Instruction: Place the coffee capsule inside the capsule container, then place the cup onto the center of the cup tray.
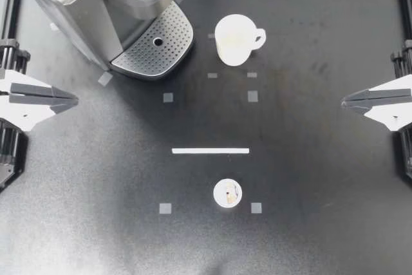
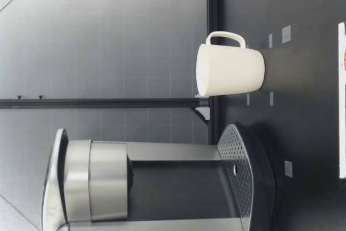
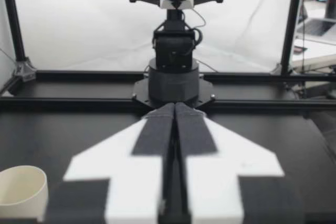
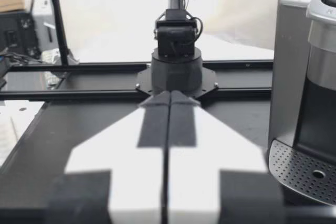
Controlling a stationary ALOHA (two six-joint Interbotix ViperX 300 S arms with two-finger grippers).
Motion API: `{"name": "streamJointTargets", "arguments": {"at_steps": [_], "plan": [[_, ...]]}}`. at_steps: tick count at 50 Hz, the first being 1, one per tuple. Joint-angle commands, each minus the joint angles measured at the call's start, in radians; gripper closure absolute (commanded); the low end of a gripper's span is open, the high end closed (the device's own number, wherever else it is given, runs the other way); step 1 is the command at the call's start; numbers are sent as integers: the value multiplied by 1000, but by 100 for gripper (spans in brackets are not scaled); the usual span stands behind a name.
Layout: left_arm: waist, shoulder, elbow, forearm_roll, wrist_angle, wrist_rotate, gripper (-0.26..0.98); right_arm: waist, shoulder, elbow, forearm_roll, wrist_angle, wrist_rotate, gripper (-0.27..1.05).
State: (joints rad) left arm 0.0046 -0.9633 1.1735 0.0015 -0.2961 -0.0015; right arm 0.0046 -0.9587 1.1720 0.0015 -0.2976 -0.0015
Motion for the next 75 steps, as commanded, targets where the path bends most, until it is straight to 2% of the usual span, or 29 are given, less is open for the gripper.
{"name": "streamJointTargets", "arguments": {"at_steps": [1, 5, 16, 21, 32, 44, 48, 55, 60, 75], "plan": [[18, -2, 0, 2, -25, -2, 50, 8, 8, -2, 0, -2, 2, 70], [18, -3, 5, 0, -41, -2, 56, 8, 34, 3, 3, 0, 5, 78], [18, -3, 14, 0, -75, 2, 57, 8, 201, -55, 8, 43, 20, 79], [18, -3, 17, 0, -75, 0, 57, 11, 302, -114, 8, 144, 41, 78], [18, -2, 21, 0, -75, -5, 57, 78, 477, -213, 8, 360, 60, 77], [20, 2, 23, 0, -77, -2, 57, 118, 650, -282, 17, 434, 69, 57], [18, 2, 25, 2, -77, -3, 57, 127, 696, -295, 17, 434, 67, 45], [18, 2, 32, 0, -77, -3, 57, 158, 755, -311, 17, 434, 64, 15], [18, 2, 40, 0, -75, -5, 57, 179, 769, -314, 17, 430, 64, 1], [18, 0, 55, 2, -77, -5, 57, 184, 857, -316, 17, 336, 69, -3]]}}
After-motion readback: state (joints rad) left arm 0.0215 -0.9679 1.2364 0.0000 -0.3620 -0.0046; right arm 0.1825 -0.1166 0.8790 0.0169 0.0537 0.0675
